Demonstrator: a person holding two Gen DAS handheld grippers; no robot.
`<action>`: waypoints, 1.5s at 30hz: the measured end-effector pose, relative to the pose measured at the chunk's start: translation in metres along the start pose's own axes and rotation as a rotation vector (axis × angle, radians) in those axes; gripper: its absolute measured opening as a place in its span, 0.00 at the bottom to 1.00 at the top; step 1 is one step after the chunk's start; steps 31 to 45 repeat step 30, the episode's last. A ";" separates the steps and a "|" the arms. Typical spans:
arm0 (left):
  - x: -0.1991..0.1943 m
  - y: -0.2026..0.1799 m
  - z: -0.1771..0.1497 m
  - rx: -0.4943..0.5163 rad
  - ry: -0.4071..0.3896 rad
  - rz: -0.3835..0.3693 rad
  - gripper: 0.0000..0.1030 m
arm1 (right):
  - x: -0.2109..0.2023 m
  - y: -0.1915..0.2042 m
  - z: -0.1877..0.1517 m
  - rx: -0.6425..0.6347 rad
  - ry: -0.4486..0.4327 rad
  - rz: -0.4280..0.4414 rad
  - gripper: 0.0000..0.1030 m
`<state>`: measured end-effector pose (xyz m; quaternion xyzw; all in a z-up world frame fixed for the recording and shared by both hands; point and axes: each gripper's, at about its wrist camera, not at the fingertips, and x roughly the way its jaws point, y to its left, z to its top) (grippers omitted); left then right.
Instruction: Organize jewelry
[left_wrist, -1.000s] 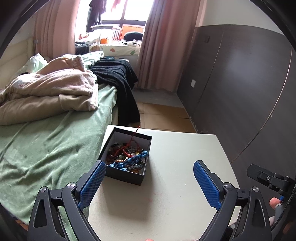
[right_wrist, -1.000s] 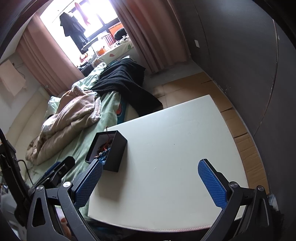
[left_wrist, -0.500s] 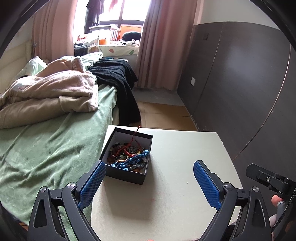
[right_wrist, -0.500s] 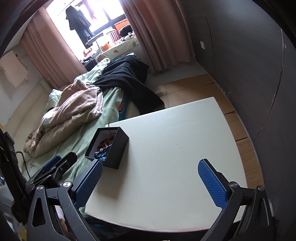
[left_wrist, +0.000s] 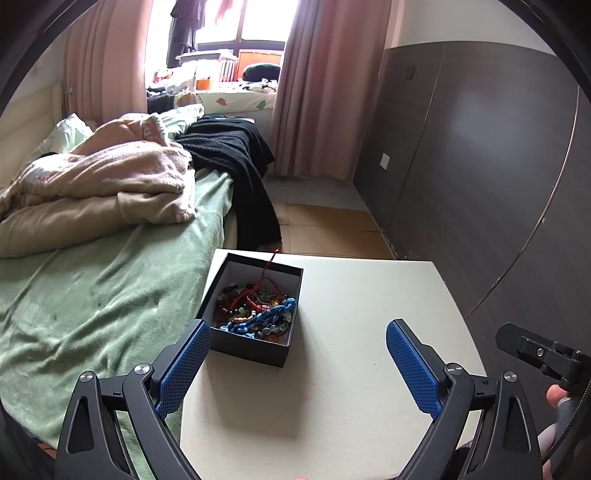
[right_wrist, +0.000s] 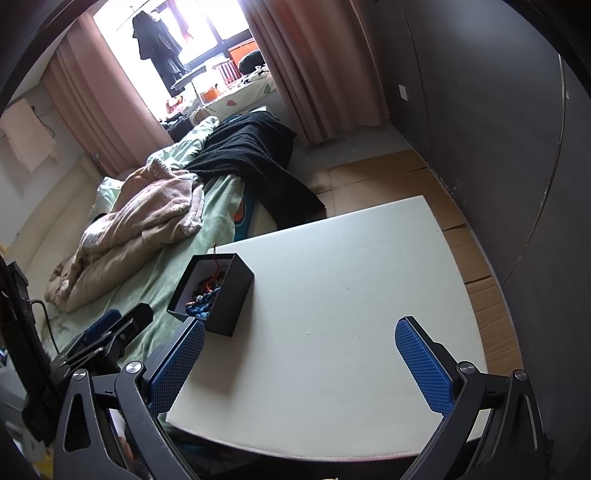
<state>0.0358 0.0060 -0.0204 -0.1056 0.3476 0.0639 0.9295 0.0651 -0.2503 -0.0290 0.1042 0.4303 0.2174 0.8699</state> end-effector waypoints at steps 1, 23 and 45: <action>0.000 0.000 0.000 0.002 0.002 0.001 0.93 | 0.000 0.000 0.000 0.000 -0.001 0.000 1.00; -0.002 -0.002 -0.001 0.012 -0.011 0.002 0.93 | 0.000 0.000 -0.001 -0.004 0.000 -0.006 1.00; -0.003 -0.005 0.000 0.014 -0.019 0.007 0.93 | 0.000 -0.001 -0.004 -0.019 0.003 -0.009 1.00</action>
